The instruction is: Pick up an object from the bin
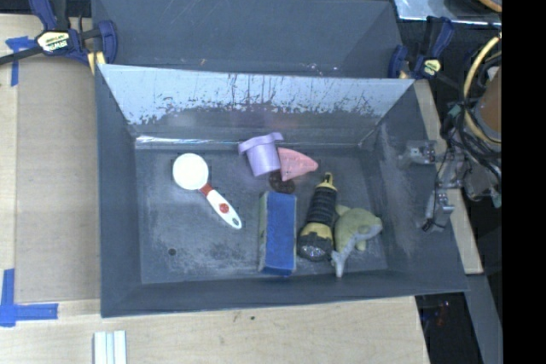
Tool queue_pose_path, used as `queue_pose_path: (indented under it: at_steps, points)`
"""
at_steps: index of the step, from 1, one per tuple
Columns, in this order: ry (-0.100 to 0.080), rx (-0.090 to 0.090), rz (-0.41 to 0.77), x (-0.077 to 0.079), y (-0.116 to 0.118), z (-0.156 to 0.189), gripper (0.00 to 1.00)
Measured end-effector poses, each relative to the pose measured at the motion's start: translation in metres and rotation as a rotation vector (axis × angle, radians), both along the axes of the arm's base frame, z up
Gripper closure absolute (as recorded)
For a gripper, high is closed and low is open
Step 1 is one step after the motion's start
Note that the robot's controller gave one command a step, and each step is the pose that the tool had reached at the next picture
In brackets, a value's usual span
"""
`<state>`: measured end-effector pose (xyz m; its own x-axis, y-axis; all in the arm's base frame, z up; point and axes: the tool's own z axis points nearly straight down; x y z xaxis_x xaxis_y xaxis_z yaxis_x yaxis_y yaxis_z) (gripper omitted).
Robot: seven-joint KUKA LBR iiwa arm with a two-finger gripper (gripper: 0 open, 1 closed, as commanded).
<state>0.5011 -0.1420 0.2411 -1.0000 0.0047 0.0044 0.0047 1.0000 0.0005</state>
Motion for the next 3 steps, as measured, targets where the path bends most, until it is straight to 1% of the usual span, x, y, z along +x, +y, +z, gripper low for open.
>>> queue_pose_path:
  at_steps: [1,2,3]
  points:
    - [-0.008,-0.002,0.005,0.002,0.001,0.004,0.00]
    - [-0.009,-0.002,0.395,-0.007,0.034,-0.103,0.00]
    - [-0.014,-0.005,0.724,-0.013,0.050,-0.084,0.00]
